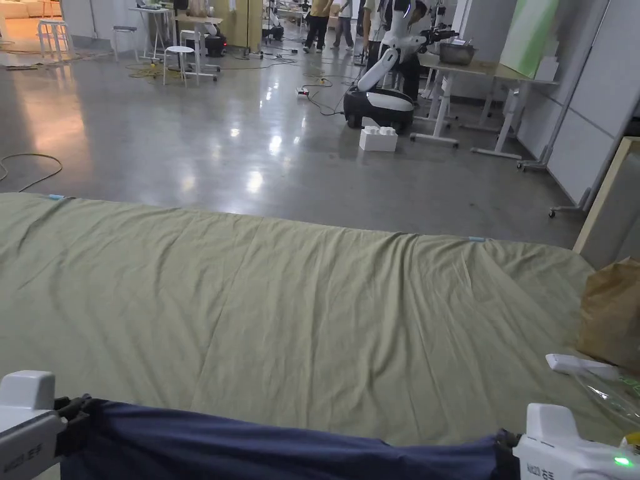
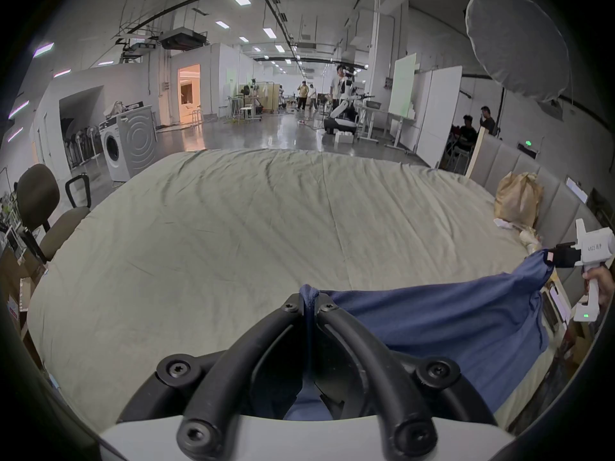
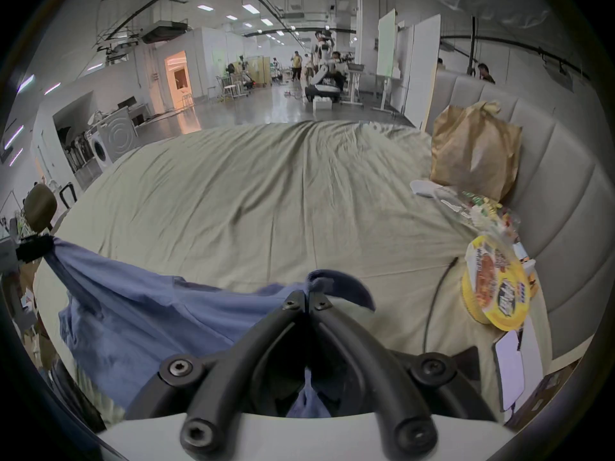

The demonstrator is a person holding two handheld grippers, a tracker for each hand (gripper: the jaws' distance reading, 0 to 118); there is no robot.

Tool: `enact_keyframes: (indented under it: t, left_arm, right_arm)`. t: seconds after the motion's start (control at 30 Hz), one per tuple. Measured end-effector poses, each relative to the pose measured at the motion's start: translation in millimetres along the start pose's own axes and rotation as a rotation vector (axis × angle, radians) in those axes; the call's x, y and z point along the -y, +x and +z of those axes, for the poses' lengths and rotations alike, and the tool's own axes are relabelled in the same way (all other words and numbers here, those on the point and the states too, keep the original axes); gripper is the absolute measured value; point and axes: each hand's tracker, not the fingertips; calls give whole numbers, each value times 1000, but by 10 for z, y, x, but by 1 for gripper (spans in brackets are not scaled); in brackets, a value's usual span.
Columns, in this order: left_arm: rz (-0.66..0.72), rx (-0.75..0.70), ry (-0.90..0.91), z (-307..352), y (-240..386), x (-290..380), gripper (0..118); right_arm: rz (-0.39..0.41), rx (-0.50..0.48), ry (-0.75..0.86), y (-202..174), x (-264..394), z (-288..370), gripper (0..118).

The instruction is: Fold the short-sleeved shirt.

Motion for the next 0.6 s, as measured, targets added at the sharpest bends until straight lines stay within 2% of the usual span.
enact_keyframes:
  t: [0.33, 0.43, 0.6]
  left_arm:
    - [-8, 30, 4, 682, -79, 495, 4]
    - [-18, 22, -52, 685, -195, 760, 4]
    - [-27, -9, -211, 636, -128, 1162, 4]
  right_arm:
    - [49, 12, -27, 1, 694, 738, 1]
    - [82, 26, -84, -19, 970, 790, 1]
    - [77, 47, -187, 5, 1428, 600, 1]
